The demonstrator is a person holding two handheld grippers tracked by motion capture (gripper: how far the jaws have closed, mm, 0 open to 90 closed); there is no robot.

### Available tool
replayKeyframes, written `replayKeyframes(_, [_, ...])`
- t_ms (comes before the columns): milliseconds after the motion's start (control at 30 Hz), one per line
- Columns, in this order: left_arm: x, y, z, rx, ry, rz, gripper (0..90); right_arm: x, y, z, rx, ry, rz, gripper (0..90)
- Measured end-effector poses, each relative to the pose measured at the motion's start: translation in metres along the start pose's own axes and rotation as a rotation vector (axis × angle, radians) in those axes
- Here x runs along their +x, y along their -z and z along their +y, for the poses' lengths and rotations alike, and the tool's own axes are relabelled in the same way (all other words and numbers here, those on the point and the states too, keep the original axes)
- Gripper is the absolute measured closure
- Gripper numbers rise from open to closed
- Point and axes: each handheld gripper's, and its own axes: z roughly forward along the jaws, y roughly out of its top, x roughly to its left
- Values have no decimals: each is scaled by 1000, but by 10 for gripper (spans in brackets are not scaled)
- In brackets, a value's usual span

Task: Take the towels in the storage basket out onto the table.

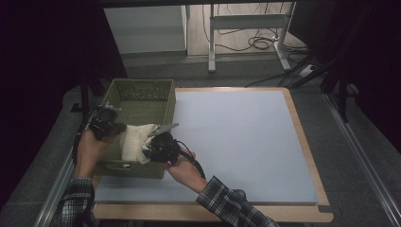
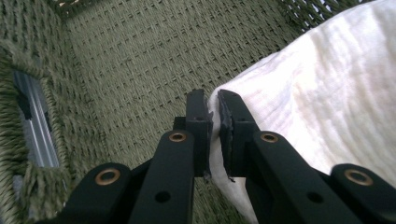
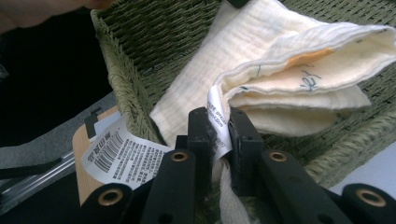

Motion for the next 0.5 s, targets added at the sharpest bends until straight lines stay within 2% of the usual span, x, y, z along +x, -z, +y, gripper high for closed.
replayKeyframes(100, [0, -5, 0, 0, -2, 5, 823, 0, 0, 1, -1, 4, 7, 756])
replayKeyframes(233, [0, -8, 0, -17, 3, 15, 704, -1, 3, 3, -22, -2, 12, 705])
replayKeyframes(500, [-4, -7, 4, -64, 30, -3, 573, -5, 16, 10, -46, 36, -10, 646])
